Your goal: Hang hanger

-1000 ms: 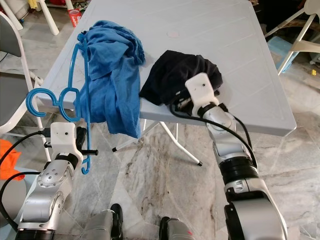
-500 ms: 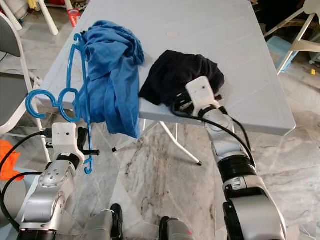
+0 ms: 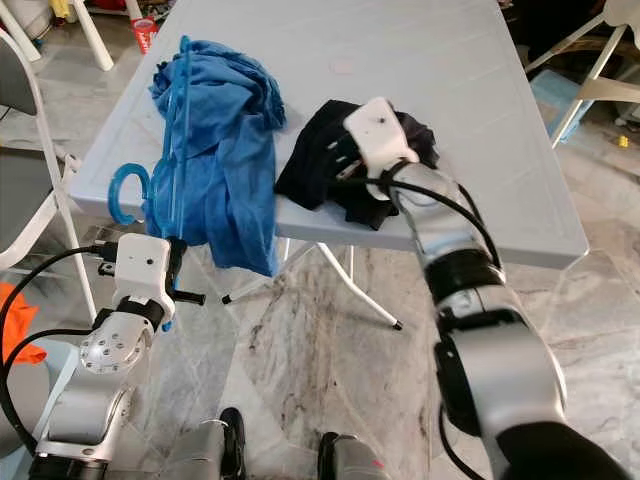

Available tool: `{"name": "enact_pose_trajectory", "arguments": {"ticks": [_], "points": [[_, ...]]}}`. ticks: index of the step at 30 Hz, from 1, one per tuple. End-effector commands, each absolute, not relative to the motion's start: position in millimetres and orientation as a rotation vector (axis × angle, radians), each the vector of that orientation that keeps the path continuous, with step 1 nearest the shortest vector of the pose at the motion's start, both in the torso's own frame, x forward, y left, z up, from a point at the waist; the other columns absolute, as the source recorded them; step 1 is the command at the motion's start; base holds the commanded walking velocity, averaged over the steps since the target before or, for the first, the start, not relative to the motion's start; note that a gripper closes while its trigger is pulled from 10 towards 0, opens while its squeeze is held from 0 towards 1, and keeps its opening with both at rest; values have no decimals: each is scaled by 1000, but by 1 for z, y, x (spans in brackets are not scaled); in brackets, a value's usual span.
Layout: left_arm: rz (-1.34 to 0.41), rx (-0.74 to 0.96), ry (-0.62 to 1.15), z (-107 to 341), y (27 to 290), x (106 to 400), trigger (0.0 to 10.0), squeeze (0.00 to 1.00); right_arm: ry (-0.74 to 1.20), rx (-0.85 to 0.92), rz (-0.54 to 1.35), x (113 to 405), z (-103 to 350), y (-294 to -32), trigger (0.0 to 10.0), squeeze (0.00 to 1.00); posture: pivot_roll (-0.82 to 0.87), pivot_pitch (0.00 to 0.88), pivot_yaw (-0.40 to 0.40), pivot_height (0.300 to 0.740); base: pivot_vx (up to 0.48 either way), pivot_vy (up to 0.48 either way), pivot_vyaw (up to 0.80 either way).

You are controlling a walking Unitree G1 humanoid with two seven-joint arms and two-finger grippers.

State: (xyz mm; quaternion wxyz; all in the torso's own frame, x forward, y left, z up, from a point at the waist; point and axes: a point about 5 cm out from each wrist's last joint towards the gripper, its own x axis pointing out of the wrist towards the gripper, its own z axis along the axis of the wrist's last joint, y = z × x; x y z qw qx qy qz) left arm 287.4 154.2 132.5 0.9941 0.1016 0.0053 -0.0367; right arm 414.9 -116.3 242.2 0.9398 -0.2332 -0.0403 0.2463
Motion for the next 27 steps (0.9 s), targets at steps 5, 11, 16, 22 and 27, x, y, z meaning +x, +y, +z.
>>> {"name": "enact_pose_trajectory", "arguments": {"ticks": [5,11,16,22,27], "points": [[-80,209,25,131,157,282,10000,0,-373,-489,220,421,308,-121,10000,0,21,234,-47,740,0,0,0],[-67,200,34,129,157,277,10000,0,-195,-404,400,421,272,-110,10000,1000,34,238,-52,740,0,0,0],[-63,193,49,126,159,275,10000,0,-103,-501,536,416,245,-106,10000,1000,35,238,-53,740,0,0,0],[-73,174,65,124,155,276,10000,0,-4,-591,560,414,226,-126,10000,1000,12,232,-46,740,0,0,0],[-82,172,68,123,153,278,10000,0,19,-554,549,412,219,-139,10000,1000,2,231,-43,740,0,0,0]]}}
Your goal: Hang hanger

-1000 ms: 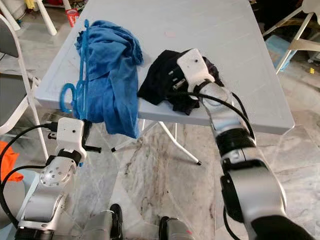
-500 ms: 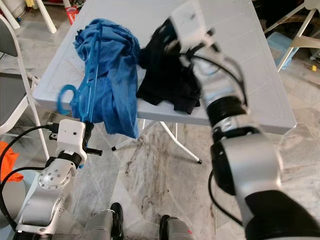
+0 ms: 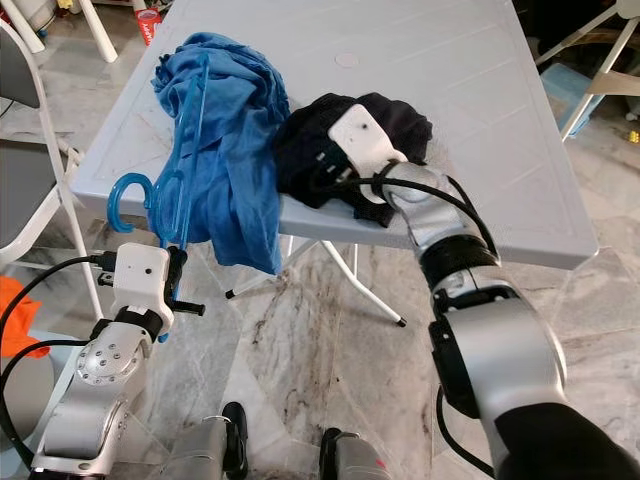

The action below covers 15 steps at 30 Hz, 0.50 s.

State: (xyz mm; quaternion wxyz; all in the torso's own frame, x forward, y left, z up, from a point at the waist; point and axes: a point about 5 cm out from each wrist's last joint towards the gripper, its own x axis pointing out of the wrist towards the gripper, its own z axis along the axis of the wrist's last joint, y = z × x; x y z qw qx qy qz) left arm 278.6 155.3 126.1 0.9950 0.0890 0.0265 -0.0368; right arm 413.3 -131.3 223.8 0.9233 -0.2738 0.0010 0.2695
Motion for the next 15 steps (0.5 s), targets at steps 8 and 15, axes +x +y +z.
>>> {"name": "enact_pose_trajectory", "arguments": {"ticks": [8,15], "points": [[-88,170,73,122,153,278,10000,0,36,-515,523,406,208,-160,10000,1000,-2,229,-36,740,0,0,0],[-96,173,77,121,153,279,10000,0,14,-518,610,397,207,-166,10000,1000,-4,228,-28,740,0,0,0]]}}
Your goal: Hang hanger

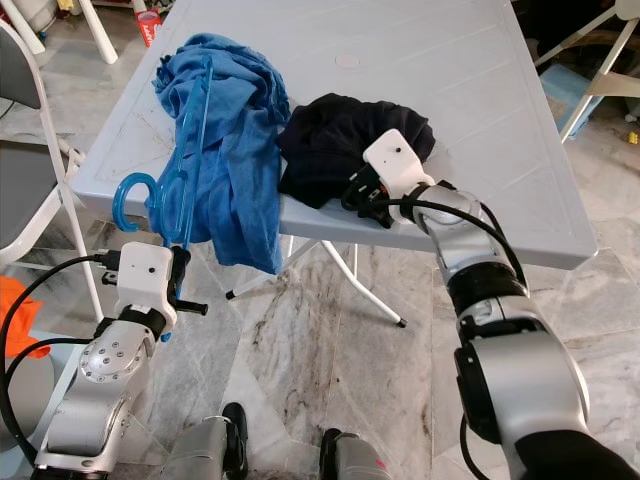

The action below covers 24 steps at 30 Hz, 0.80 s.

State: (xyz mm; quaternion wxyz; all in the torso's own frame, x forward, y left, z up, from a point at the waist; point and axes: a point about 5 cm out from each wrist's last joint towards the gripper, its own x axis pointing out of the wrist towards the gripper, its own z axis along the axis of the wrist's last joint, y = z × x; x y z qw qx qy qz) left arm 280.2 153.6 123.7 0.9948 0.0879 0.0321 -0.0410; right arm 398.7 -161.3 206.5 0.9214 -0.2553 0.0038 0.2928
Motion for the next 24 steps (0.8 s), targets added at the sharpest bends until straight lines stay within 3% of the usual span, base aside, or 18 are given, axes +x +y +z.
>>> {"name": "enact_pose_trajectory", "arguments": {"ticks": [1,10,24], "points": [[-99,174,78,121,153,280,10000,0,15,-518,650,393,206,-167,10000,1000,-7,226,-29,740,0,0,0],[-103,175,81,120,152,281,10000,0,18,-545,701,382,203,-175,10000,1000,-11,220,-28,740,0,0,0],[-113,211,70,114,154,281,10000,0,-99,-456,409,364,198,-207,10000,1000,-35,210,-12,740,0,0,0]]}}
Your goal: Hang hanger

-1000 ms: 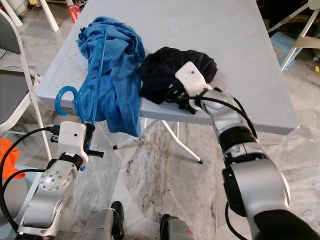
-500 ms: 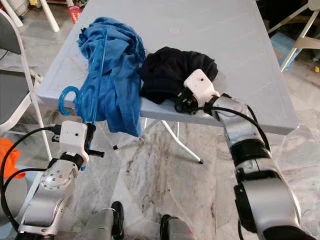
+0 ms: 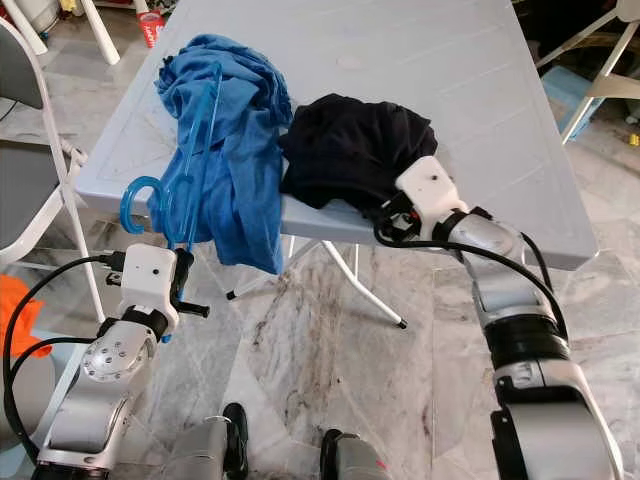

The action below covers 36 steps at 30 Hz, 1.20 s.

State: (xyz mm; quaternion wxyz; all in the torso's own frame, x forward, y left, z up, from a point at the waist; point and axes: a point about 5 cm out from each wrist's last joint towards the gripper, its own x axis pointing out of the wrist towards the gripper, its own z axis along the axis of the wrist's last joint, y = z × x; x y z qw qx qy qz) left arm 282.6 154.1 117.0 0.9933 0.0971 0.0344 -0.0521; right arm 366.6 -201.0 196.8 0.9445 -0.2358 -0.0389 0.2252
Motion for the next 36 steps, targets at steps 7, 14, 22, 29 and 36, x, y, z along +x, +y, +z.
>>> {"name": "enact_pose_trajectory", "arguments": {"ticks": [7,14,22,29,36], "points": [[-153,218,44,113,149,285,10000,0,-205,-353,286,351,198,-204,10000,263,-64,200,1,740,0,0,0],[-223,227,46,107,140,286,10000,0,-248,-182,178,334,184,-196,10000,0,-86,191,-1,740,0,0,0],[-228,227,1,111,138,289,10000,0,-214,-51,186,316,162,-162,10000,0,-88,183,-12,740,0,0,0],[-255,240,-20,111,134,287,10000,0,-204,-7,198,311,160,-144,10000,0,-86,185,-15,740,0,0,0],[-242,232,-3,109,134,288,10000,0,-190,-6,176,313,161,-145,10000,0,-86,190,-20,740,0,0,0]]}}
